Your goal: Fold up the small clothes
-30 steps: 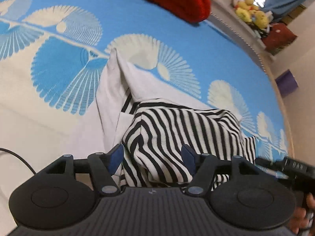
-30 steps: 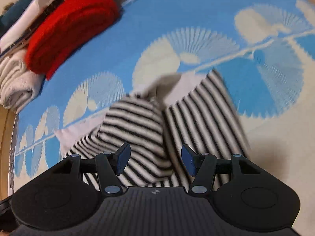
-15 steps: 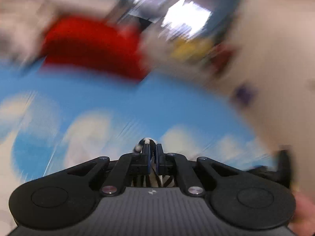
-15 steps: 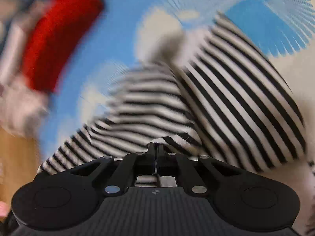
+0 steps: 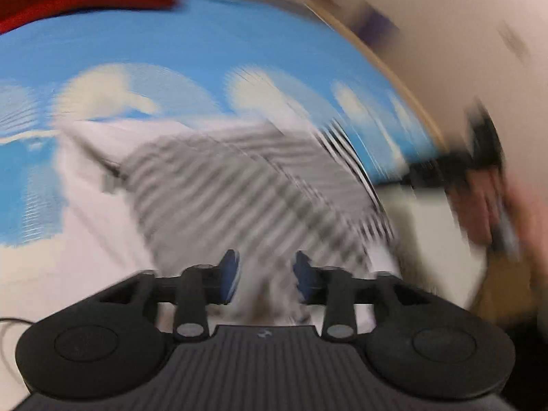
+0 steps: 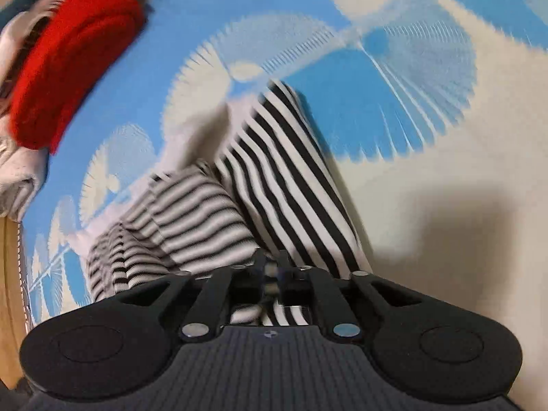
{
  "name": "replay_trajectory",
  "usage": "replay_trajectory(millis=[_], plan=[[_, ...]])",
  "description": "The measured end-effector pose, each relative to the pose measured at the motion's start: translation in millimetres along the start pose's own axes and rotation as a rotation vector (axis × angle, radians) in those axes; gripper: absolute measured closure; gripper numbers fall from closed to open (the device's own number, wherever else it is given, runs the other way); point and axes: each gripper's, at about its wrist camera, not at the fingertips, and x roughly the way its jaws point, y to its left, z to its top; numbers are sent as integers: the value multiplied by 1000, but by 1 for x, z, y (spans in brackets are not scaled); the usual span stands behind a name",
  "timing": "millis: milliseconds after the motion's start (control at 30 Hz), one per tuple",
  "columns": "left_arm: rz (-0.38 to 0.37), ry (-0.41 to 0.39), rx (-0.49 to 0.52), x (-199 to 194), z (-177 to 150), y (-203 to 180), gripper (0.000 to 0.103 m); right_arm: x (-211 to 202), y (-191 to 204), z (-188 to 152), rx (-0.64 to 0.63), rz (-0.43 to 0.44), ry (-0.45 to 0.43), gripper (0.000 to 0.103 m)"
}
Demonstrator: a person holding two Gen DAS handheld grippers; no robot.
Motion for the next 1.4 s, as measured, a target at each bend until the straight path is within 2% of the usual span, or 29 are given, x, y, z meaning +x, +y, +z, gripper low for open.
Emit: replay_trajectory(millis=[33, 100, 267, 367, 400, 433, 467, 500, 533, 600, 633, 667, 700, 800, 867, 900, 933, 967, 1000, 1033, 1100, 1133, 1200, 1267, 1333, 1400], plan=[[23, -20, -69, -1, 5, 9, 49, 0, 2, 1, -10, 8, -10, 70], [72, 0, -200, 9, 6, 24, 48, 6, 10, 2, -44, 2, -11, 63], [255, 150, -400, 47, -6, 48, 48, 24, 19, 2, -150, -92, 7, 63], [307, 162, -481, 54, -10, 48, 55, 34, 28, 0, -207, -135, 0, 63], [304, 142, -478, 53, -7, 42, 72, 38, 32, -1, -229, -149, -4, 63], [302, 111, -460, 49, -2, 36, 94, 41, 35, -3, -249, -161, -6, 68], [322, 81, -428, 44, 2, 29, 102, 43, 40, -5, -270, -167, -8, 75], [382, 42, -366, 38, 8, 20, 101, 44, 43, -7, -279, -154, -6, 94], [460, -3, -305, 31, 12, 13, 102, 41, 45, -8, -258, -122, -9, 100], [631, -115, -180, 14, 19, 1, 102, 28, 40, -6, -130, -2, -26, 101], [679, -143, -149, 8, 21, 1, 102, 22, 37, -6, -78, 47, -36, 102], [686, -137, -156, 6, 21, 6, 102, 17, 35, -5, -51, 66, -52, 102], [656, -100, -190, 7, 19, 15, 102, 16, 32, -6, -43, 40, -59, 102], [539, 68, -329, 25, 6, 47, 98, 33, 7, -7, 43, -103, -11, 102], [527, 104, -371, 28, -2, 60, 96, 43, -5, -7, 104, -139, 24, 101], [539, 94, -364, 25, -1, 60, 89, 43, -4, -6, 97, -151, 22, 100], [550, 72, -355, 19, 0, 58, 84, 41, 2, -6, 72, -172, 13, 94], [551, 32, -347, 11, 2, 55, 82, 37, 8, -5, 53, -195, -8, 91], [544, -12, -336, 4, 4, 48, 76, 31, 14, -6, 36, -227, -48, 80], [532, -58, -321, -1, 6, 43, 72, 23, 23, -8, 14, -269, -107, 75], [516, -112, -296, -8, 8, 32, 72, 7, 44, -12, -86, -334, -247, 74], [508, -123, -290, -8, 9, 28, 72, 2, 53, -15, -131, -340, -301, 73], [487, -124, -294, -4, 12, 26, 72, -4, 66, -18, -182, -300, -369, 72], [465, -123, -314, -1, 13, 26, 72, -2, 77, -21, -223, -233, -372, 70], [459, -122, -328, -1, 16, 26, 72, 7, 85, -24, -255, -122, -310, 60], [467, -113, -334, 1, 17, 30, 72, 23, 93, -29, -259, 3, -202, 55]])
